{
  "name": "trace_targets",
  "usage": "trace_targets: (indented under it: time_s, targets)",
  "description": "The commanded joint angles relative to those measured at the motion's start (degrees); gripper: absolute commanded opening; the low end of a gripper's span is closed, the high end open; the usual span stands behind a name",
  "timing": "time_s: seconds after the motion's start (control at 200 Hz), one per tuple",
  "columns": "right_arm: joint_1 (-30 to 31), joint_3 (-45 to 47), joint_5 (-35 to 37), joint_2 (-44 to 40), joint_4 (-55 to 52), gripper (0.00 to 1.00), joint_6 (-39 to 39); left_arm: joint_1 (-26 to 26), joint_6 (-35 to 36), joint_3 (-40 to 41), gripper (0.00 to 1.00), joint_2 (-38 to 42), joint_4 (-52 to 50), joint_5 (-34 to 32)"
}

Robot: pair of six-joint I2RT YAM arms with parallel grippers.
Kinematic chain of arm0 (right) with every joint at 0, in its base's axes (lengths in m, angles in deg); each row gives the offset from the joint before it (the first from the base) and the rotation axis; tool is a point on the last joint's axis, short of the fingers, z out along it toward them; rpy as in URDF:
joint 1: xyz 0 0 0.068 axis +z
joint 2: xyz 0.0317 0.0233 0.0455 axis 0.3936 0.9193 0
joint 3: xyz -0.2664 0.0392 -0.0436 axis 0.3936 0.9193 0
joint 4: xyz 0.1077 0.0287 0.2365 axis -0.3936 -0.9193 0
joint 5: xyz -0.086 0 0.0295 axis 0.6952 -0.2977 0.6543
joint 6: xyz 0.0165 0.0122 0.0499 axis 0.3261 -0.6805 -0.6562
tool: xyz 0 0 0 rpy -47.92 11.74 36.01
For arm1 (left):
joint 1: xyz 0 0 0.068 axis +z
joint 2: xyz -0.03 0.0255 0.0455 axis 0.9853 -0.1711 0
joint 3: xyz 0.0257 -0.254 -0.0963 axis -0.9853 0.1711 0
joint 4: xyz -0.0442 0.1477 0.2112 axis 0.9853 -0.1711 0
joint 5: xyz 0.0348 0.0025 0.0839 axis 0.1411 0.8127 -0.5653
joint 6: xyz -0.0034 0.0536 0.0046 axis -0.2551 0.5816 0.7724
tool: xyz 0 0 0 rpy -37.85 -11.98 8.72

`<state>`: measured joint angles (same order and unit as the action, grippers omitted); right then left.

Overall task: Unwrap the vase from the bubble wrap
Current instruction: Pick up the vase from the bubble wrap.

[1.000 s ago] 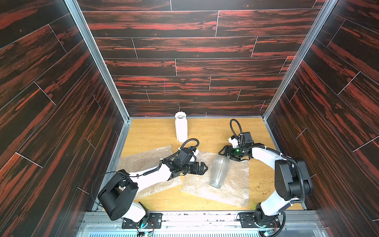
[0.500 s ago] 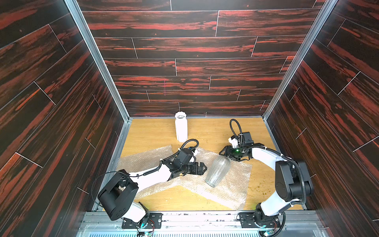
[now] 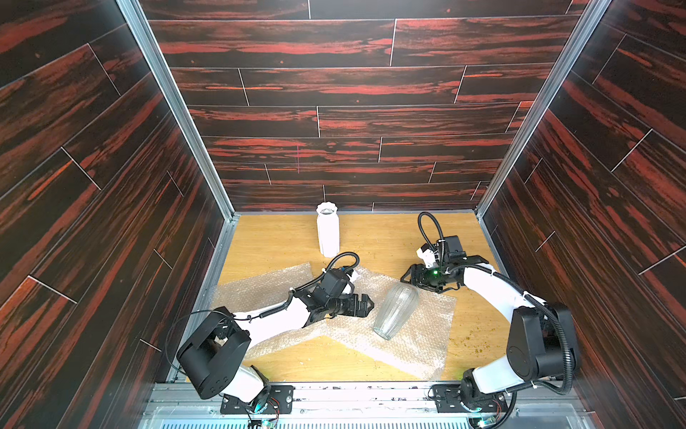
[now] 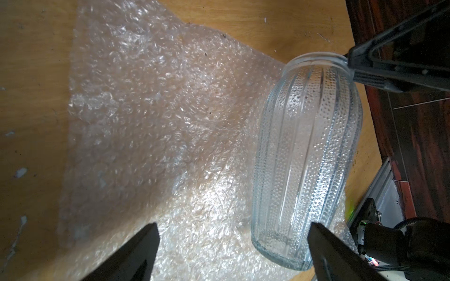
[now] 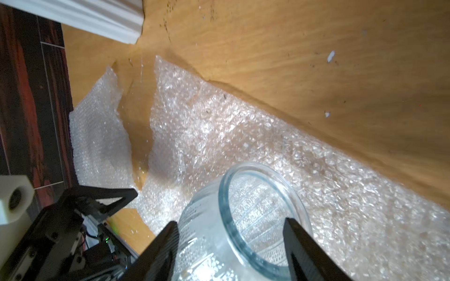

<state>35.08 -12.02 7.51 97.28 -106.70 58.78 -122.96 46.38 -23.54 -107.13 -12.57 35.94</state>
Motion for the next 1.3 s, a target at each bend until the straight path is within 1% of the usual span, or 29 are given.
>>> trace_targets:
  time_s: [0.0, 0.06, 0.145, 0.311, 0.401, 0.651, 0.776, 0.902, 0.937, 1.212, 1.292]
  targets:
    - [0.2, -1.6, -2.6, -0.6, -6.0, 0.71, 2.7, 0.3, 0.8, 1.0, 1.00, 2.9, -1.1, -0.7]
    - [0.2, -2.2, -3.4, -0.2, -6.8, 0.69, 3.5, 0.3, 1.1, 1.1, 1.00, 3.1, -1.2, -0.9]
    - [0.3, -2.9, -5.9, 0.0, -7.5, 0.63, 4.0, 0.5, 1.1, 1.5, 1.00, 3.5, -1.3, -1.2]
    - [0.8, -3.6, -8.2, 0.2, -10.7, 0.60, 7.0, 0.9, 1.0, 2.0, 1.00, 3.7, -1.0, -1.1]
    - [0.9, -3.3, -9.2, 0.7, -11.4, 0.60, 8.2, 0.9, 0.9, 1.9, 1.00, 3.7, -1.0, -1.2]
    - [1.9, -3.3, -13.5, 4.8, -8.2, 0.59, 6.8, 0.9, 0.2, 1.7, 1.00, 3.8, -0.7, -0.8]
    - [2.8, -2.1, -14.0, 6.9, -6.8, 0.58, 6.8, 0.9, 0.0, 2.0, 1.00, 5.1, -1.0, -1.3]
    - [2.8, -1.6, -14.7, 7.4, -6.4, 0.55, 6.8, 0.9, 0.5, 2.2, 1.00, 5.8, -2.0, -1.9]
    - [2.8, -1.5, -15.1, 7.5, -6.3, 0.53, 6.7, 0.9, 0.6, 2.3, 1.00, 5.8, -2.1, -2.0]
    - [2.8, 1.7, -18.9, 7.2, -3.7, 0.48, 5.4, 1.0, 0.6, 2.6, 1.00, 6.3, -2.3, -2.9]
    - [2.8, 2.4, -20.5, 7.2, -2.4, 0.45, 4.6, 1.1, 0.6, 2.4, 1.00, 6.3, -2.6, -3.0]
